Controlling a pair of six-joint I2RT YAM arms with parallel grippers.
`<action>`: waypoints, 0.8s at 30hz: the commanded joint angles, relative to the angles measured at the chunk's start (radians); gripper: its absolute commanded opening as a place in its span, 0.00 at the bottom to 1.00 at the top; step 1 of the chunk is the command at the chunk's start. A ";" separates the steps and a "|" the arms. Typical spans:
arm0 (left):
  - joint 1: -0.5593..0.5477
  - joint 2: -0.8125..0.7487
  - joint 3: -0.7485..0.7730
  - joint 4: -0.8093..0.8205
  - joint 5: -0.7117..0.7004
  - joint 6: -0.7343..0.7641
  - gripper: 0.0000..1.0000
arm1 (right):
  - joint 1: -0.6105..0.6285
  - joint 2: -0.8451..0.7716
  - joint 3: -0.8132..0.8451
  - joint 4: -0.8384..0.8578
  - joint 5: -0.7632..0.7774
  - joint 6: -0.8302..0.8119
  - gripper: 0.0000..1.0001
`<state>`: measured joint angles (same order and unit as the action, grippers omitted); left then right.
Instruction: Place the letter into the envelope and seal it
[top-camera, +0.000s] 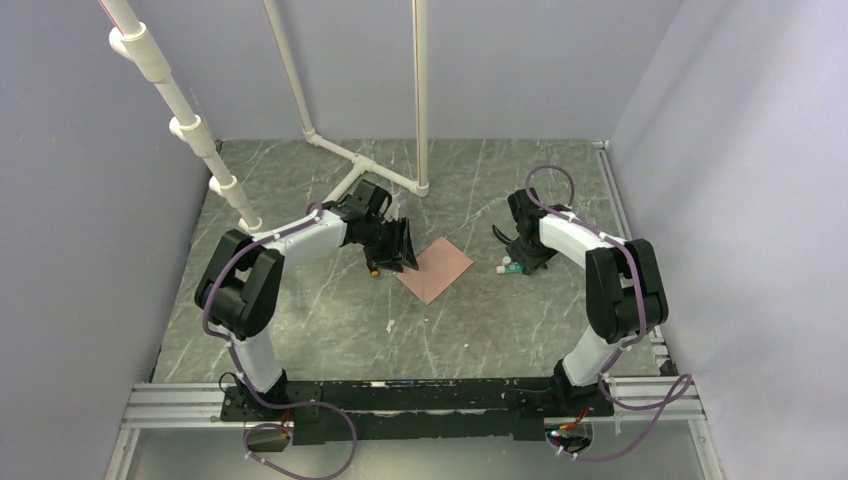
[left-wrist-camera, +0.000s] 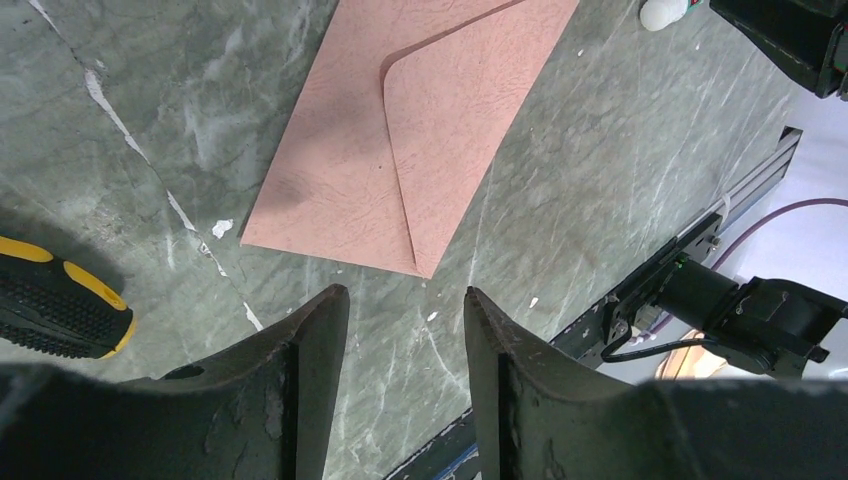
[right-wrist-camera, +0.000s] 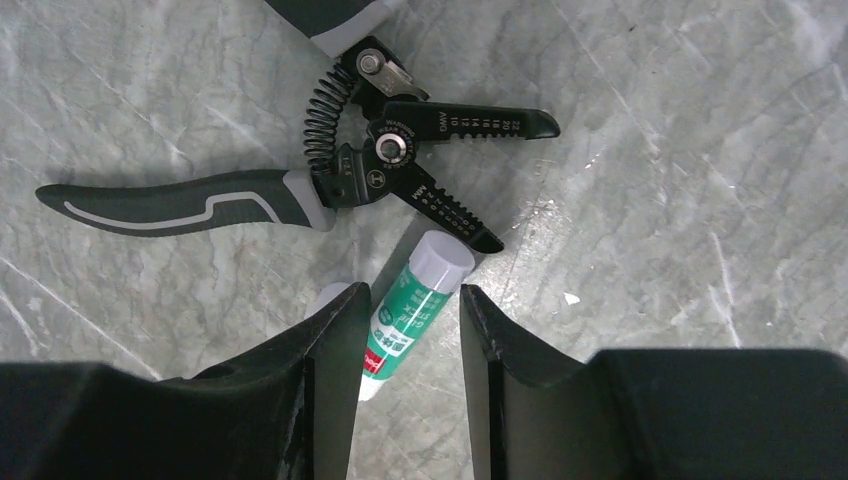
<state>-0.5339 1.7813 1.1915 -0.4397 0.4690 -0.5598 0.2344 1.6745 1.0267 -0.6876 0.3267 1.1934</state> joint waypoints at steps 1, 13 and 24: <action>-0.005 -0.063 0.007 -0.014 -0.027 0.024 0.53 | -0.004 0.013 -0.003 0.040 -0.003 0.014 0.42; -0.005 -0.109 0.002 -0.016 -0.058 0.053 0.72 | 0.004 0.001 -0.032 0.048 -0.007 -0.026 0.19; -0.005 -0.226 0.061 -0.066 -0.093 0.095 0.93 | 0.101 -0.359 -0.074 0.190 -0.138 -0.245 0.08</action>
<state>-0.5335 1.6405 1.1938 -0.4969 0.3862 -0.4915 0.2966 1.4490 0.9707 -0.6353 0.2916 1.0851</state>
